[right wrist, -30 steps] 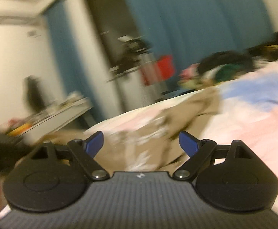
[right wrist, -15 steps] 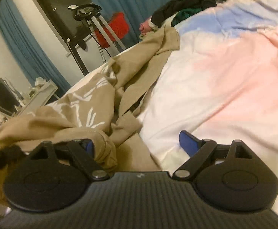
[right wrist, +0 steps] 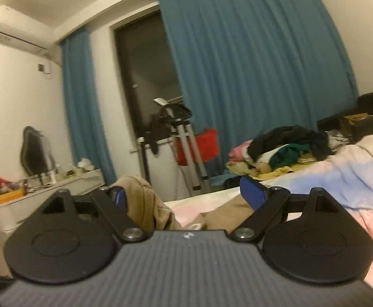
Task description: Fold clothes
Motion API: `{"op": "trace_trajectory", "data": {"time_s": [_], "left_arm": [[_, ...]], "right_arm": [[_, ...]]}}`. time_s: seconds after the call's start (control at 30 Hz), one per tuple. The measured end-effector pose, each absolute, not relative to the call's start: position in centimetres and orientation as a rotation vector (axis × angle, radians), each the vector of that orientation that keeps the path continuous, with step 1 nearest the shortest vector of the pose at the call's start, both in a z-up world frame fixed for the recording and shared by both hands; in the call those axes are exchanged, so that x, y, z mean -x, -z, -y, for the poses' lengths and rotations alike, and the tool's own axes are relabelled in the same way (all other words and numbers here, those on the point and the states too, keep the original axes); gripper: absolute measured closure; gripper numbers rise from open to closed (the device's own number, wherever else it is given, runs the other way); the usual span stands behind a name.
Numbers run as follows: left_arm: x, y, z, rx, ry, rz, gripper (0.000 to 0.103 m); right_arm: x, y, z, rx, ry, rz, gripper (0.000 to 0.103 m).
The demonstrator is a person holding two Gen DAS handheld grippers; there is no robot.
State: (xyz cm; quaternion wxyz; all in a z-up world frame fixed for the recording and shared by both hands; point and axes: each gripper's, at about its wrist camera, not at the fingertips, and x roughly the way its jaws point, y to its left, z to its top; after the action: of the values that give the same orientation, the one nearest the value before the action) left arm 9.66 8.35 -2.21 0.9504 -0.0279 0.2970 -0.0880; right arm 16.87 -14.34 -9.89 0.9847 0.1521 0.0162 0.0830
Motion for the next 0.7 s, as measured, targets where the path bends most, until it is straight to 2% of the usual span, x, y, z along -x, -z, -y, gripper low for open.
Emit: {"op": "trace_trajectory", "data": {"time_s": [0.2, 0.43, 0.7], "left_arm": [[-6.3, 3.2, -6.2, -0.032, 0.169, -0.597, 0.017], [-5.0, 3.7, -3.9, -0.109, 0.135, -0.539, 0.009], [-9.5, 4.3, -1.9, -0.042, -0.009, -0.422, 0.009]], "right_arm": [[-18.7, 8.5, 15.5, -0.310, -0.321, -0.132, 0.016], [-19.1, 8.1, 16.0, -0.350, -0.383, -0.197, 0.015], [-19.6, 9.3, 16.7, -0.380, -0.402, -0.255, 0.015]]}}
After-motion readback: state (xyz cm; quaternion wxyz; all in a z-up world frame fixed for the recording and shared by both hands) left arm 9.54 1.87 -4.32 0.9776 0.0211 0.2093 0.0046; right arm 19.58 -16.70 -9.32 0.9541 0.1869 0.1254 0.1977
